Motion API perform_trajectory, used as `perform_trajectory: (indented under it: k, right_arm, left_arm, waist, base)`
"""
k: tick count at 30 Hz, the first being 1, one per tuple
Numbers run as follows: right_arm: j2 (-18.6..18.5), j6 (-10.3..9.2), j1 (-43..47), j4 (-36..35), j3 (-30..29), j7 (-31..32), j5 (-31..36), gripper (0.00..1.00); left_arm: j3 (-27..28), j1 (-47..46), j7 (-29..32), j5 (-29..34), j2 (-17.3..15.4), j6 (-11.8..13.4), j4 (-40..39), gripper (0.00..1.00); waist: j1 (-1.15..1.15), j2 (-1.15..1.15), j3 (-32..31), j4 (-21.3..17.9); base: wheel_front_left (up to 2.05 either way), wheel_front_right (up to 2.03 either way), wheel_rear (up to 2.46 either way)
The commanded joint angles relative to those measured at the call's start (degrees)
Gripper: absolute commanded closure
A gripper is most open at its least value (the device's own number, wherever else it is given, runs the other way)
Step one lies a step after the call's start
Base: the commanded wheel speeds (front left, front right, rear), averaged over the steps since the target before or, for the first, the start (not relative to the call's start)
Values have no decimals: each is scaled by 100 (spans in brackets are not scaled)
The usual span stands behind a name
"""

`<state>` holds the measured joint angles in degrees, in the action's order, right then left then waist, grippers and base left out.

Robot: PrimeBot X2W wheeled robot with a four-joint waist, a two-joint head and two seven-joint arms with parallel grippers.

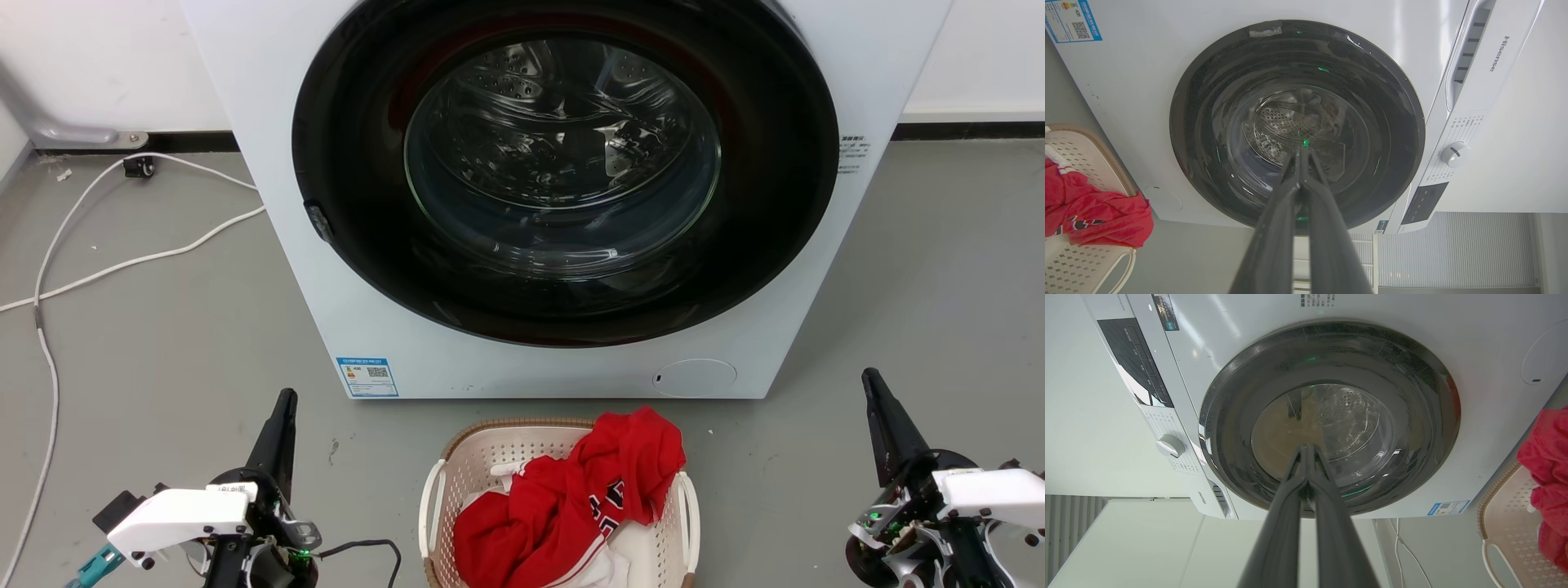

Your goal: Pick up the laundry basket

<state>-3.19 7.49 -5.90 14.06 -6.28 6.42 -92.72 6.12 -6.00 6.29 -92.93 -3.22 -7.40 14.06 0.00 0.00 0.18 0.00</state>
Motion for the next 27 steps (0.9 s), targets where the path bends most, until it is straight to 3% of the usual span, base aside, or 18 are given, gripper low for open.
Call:
perform_trajectory:
  k: [1, 27]
  right_arm:
    - [21, 0, -72, 6, -8, 8, 25, 100]
    - [27, 0, -73, 6, -17, 14, 38, 100]
  left_arm:
    - [16, -53, 1, 35, 7, -23, 7, 100]
    - [33, -55, 16, 51, 16, -23, 7, 100]
  waist:
    - [0, 0, 0, 0]
    - [0, 0, 0, 0]
  base:
    - [0, 0, 0]
    - [0, 0, 0]
